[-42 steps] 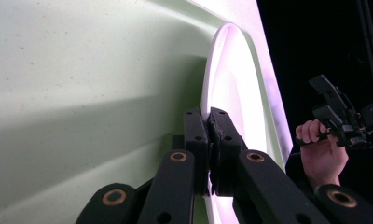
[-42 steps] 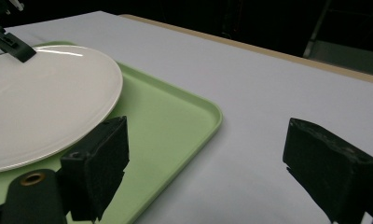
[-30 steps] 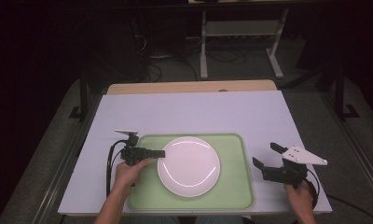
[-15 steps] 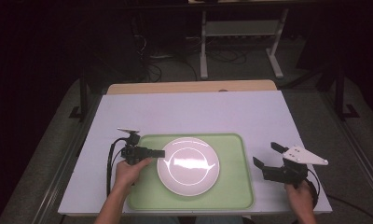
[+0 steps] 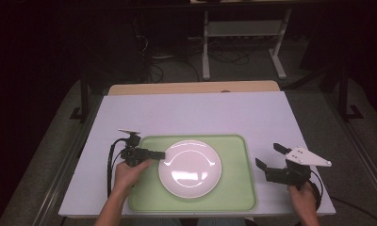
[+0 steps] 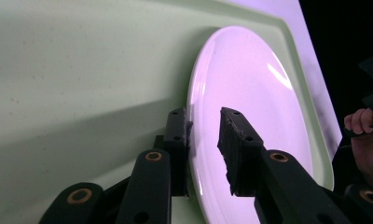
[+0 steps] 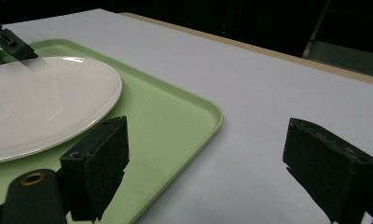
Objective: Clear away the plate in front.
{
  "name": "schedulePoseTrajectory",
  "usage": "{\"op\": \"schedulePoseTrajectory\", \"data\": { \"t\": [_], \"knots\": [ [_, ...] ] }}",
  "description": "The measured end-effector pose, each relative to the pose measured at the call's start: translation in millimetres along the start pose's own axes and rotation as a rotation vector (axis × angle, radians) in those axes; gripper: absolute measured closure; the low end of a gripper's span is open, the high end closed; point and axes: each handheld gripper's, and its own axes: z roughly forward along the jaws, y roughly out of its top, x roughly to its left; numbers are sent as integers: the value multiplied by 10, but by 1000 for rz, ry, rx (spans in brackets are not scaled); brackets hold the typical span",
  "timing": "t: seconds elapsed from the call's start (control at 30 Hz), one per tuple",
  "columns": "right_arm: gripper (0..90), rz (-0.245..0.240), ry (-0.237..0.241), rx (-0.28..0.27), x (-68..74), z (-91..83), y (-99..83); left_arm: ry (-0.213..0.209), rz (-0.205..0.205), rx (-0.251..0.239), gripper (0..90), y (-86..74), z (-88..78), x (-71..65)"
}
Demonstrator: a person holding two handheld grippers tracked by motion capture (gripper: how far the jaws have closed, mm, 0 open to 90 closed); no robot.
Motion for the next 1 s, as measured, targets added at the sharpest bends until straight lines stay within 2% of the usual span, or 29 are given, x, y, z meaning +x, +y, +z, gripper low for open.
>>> {"op": "schedulePoseTrajectory", "data": {
  "t": [0.13, 0.3, 0.33, 0.43, 0.47, 0.6, 0.63, 0.67, 0.77, 0.8, 0.83, 0.87, 1.0],
  "knots": [
    [133, -1, 1, 0, 1, -1, -1, 7, 9, -3, 708, 19, -41, -13],
    [133, -2, -1, 7, 2, 3, -2, 45, 50, -20, 657, 22, -112, -47],
    [133, -2, -2, 6, 1, 2, -2, 59, 70, -22, 642, 25, -148, -64],
    [133, 0, -4, 5, -2, 4, -3, 61, 89, -45, 625, 30, -188, -85],
    [133, 0, -6, 11, -6, 13, -5, 79, 118, -49, 616, 44, -211, -120],
    [133, -2, -7, 16, -6, 23, -5, 121, 194, -55, 571, 56, -244, -223],
    [133, -2, -9, 16, -6, 22, -5, 121, 194, -55, 560, 56, -244, -223],
    [133, -2, -10, 17, -8, 20, -6, 142, 234, -63, 547, 46, -270, -270],
    [133, 1, -12, 17, -9, 14, -6, 141, 257, -71, 522, 33, -299, -293],
    [133, 1, -12, 18, -7, 9, -6, 147, 289, -77, 501, 20, -326, -312],
    [133, 2, -11, 18, -5, 7, -5, 150, 304, -80, 494, 12, -337, -322],
    [133, 2, -11, 18, -5, 7, -5, 150, 304, -80, 482, 12, -337, -322],
    [133, 0, -15, 21, -9, 11, -6, 159, 350, -85, 444, -15, -382, -356]
  ]
}}
